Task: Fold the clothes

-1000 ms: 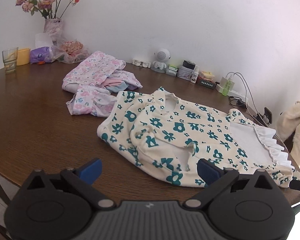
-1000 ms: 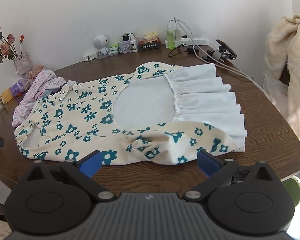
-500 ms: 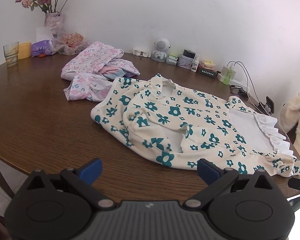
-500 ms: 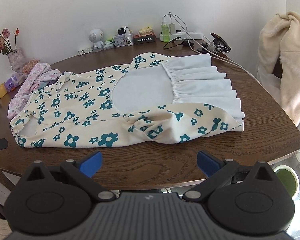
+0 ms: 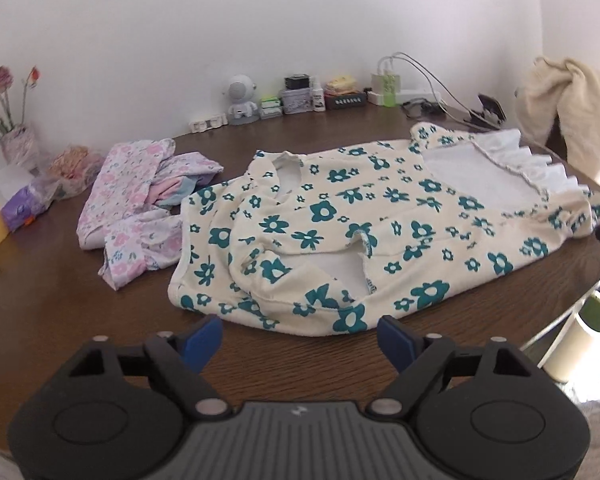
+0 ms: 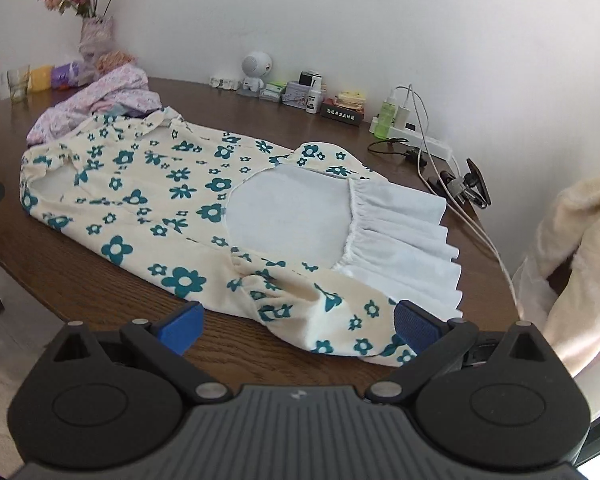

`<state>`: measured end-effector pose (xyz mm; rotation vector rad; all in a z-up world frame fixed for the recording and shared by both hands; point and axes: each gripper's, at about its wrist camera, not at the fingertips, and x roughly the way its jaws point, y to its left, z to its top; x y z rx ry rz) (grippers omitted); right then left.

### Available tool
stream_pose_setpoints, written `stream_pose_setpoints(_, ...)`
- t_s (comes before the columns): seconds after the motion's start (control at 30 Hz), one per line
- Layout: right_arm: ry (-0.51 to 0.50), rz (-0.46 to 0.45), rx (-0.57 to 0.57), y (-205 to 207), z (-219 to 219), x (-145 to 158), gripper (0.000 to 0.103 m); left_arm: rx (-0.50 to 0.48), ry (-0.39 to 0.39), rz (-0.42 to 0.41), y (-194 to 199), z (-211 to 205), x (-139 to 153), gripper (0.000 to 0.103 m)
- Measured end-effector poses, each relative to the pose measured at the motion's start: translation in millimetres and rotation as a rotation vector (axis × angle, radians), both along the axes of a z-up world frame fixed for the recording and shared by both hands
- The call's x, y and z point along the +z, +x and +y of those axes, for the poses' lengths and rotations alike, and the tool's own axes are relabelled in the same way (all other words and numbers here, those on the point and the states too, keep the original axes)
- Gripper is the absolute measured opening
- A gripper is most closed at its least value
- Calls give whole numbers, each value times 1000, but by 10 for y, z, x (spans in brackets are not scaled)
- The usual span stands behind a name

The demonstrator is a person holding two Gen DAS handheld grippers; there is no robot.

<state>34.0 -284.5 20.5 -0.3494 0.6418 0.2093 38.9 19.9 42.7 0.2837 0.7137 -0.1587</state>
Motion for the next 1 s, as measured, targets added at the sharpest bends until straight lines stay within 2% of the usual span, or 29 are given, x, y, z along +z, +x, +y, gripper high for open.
stream_pose_setpoints(0.03, -38, 17, 43, 47, -9, 26, 102, -43, 44, 10, 26, -21, -6, 61)
stream_pose_setpoints(0.1, -106, 51, 124, 131, -20, 64, 96, -129, 131, 29, 79, -63, -17, 54)
stream_pose_setpoints(0.13, -125, 76, 148, 174, -22, 62, 78, -172, 175, 39, 106, -84, -23, 52)
stream_pose_setpoints(0.17, -140, 109, 166, 231, -28, 55, 55, -202, 198, 45, 126, -102, -34, 52)
stream_pose_setpoints(0.23, -166, 163, 200, 335, -41, 38, 46, -233, 221, 57, 167, -120, -53, 52)
stream_pose_setpoints(0.53, -263, 240, 349, 481, -7, -16, 46, -404, 236, 183, 375, -199, -81, 52)
stream_pose_setpoints(0.7, -268, 304, 383, 541, 59, -95, 46, -460, 247, 215, 483, -231, -99, 52)
stream_pose_setpoints(0.8, -245, 304, 367, 540, 40, -101, 46, -488, 246, 222, 509, -210, -98, 52)
stream_pose_setpoints(0.83, -233, 300, 358, 551, 21, -104, 46, -480, 240, 228, 534, -200, -97, 48)
stream_pose_setpoints(0.87, -217, 295, 347, 567, -4, -107, 46, -471, 233, 235, 561, -189, -96, 38)
stream_pose_setpoints(0.93, -179, 293, 324, 613, -59, -111, 45, -459, 226, 237, 594, -162, -98, 31)
stream_pose_setpoints(1.0, -145, 296, 306, 642, -105, -113, 35, -451, 224, 238, 612, -142, -103, 23)
